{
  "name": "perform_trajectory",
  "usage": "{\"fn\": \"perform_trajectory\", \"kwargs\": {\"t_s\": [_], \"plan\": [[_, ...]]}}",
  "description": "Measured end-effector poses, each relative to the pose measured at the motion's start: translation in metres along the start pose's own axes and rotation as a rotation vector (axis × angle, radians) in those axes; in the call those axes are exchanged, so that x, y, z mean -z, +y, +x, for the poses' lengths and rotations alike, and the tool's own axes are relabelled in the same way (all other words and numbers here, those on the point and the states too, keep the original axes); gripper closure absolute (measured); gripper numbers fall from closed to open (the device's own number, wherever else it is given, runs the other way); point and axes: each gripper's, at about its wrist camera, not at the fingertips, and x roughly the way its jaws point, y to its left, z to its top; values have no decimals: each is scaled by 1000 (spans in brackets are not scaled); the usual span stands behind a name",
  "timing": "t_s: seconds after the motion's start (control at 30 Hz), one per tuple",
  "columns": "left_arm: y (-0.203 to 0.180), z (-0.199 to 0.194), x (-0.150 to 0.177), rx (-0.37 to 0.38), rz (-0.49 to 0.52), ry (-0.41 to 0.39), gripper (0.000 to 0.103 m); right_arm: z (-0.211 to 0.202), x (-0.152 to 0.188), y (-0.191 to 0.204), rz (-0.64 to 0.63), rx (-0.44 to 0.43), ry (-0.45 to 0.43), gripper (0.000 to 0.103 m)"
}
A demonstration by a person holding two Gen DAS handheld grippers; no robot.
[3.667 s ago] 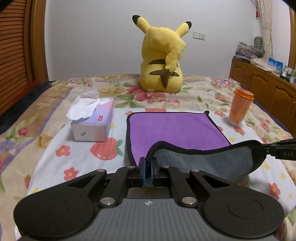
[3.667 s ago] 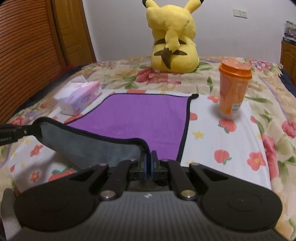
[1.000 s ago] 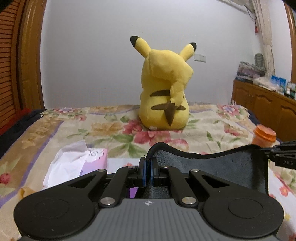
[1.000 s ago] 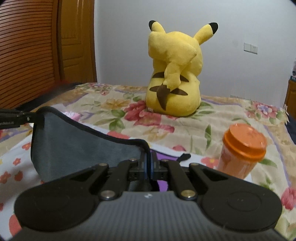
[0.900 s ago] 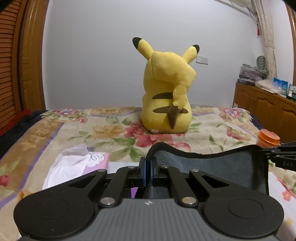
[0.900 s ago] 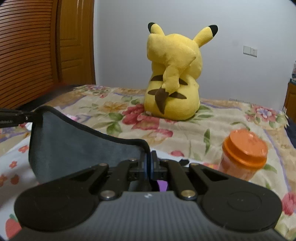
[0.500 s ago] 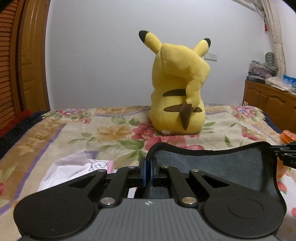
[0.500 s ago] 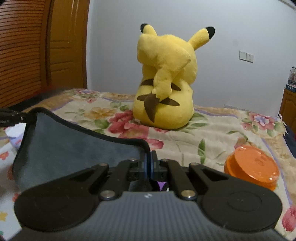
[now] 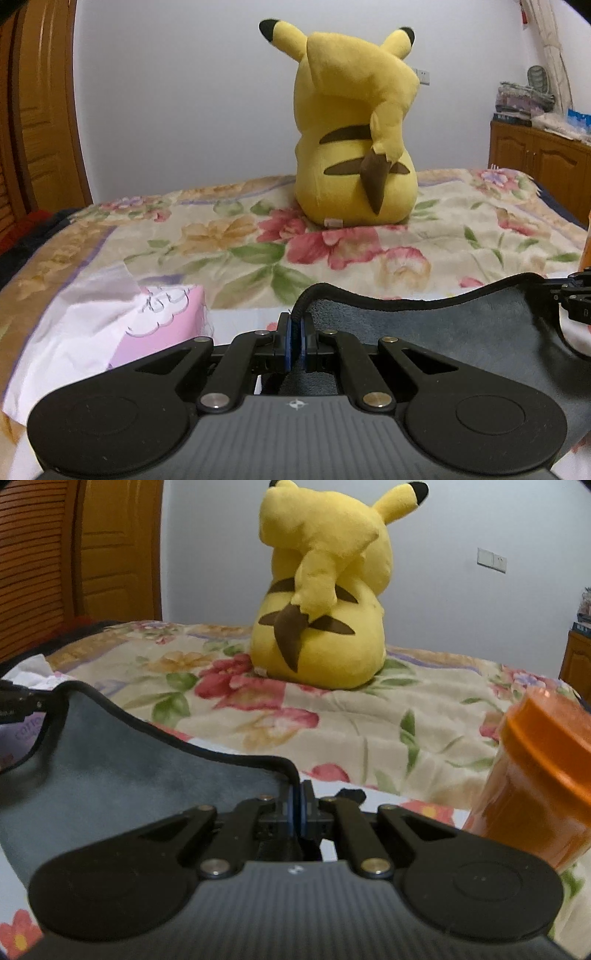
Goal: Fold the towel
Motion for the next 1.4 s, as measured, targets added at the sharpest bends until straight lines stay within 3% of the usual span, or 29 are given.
{"fn": "perform_trajectory", "kwargs": {"t_s": [0.13, 0.27, 0.33, 0.37, 0.77, 1.07, 1.4], "plan": [[1, 3, 3, 9, -19, 26, 90, 2, 2, 0, 8, 6, 11, 90], [-2, -3, 5, 17, -17, 41, 73, -2, 1, 0, 14, 0, 18, 86], [-4, -11, 7, 26, -18, 47, 72, -8, 0, 0, 19, 4, 14, 60], [-5, -15, 8, 29, -22, 49, 72, -12, 0, 0, 26, 2, 11, 58], [-18, -86, 22, 53, -13, 100, 70, -82, 7, 11, 81, -35, 17, 58], [-27, -134, 14, 47, 12, 76, 70, -131, 4, 21, 81, -37, 11, 58], [-23, -183, 7, 35, 11, 45, 61, -169, -1, 28, 86, -41, -7, 58]]}}
